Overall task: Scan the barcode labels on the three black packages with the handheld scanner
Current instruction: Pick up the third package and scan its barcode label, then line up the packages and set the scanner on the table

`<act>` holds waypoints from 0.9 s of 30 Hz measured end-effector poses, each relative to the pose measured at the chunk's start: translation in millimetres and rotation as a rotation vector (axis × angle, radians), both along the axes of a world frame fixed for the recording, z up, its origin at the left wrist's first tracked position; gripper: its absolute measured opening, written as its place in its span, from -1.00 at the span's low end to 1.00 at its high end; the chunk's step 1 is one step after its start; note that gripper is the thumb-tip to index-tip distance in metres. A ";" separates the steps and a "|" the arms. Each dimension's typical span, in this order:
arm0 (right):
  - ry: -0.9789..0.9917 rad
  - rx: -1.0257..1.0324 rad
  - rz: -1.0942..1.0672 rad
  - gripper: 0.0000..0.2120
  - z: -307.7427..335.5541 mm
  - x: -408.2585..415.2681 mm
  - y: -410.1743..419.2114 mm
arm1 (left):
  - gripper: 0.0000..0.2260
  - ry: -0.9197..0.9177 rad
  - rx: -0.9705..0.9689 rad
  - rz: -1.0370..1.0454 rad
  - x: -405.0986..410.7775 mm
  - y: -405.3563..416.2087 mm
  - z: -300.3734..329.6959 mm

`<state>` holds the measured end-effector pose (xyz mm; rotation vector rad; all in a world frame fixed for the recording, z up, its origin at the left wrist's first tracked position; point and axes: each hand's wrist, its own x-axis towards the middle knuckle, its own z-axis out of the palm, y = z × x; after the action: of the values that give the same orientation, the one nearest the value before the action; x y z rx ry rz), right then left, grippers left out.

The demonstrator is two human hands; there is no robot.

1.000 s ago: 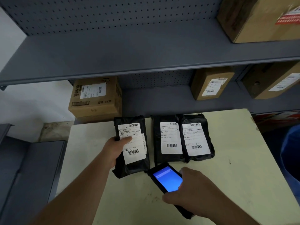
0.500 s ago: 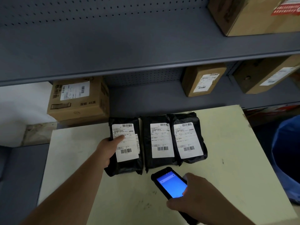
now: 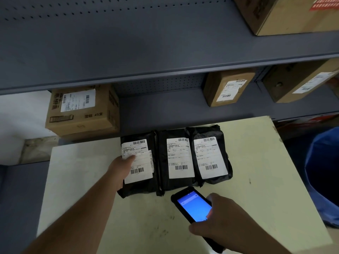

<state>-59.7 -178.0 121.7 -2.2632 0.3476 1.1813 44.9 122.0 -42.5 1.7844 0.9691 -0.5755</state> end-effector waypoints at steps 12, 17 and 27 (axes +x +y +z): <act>-0.027 -0.026 -0.115 -0.50 -12.7 -15.0 -25.1 | -0.58 -0.119 0.229 -0.024 -14.5 -12.9 12.8; -0.118 -0.054 -0.252 -0.60 -32.1 -23.2 -50.7 | -0.46 -0.168 0.288 0.029 -44.1 -15.1 11.6; -0.318 -0.140 -0.498 -0.54 -74.4 -9.5 -112.0 | -0.55 -0.476 0.616 -0.387 -127.7 -40.1 10.1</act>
<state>-69.2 -290.0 47.4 -2.2463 0.8270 0.5494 -82.8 81.8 -32.3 2.5369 0.4886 -0.0505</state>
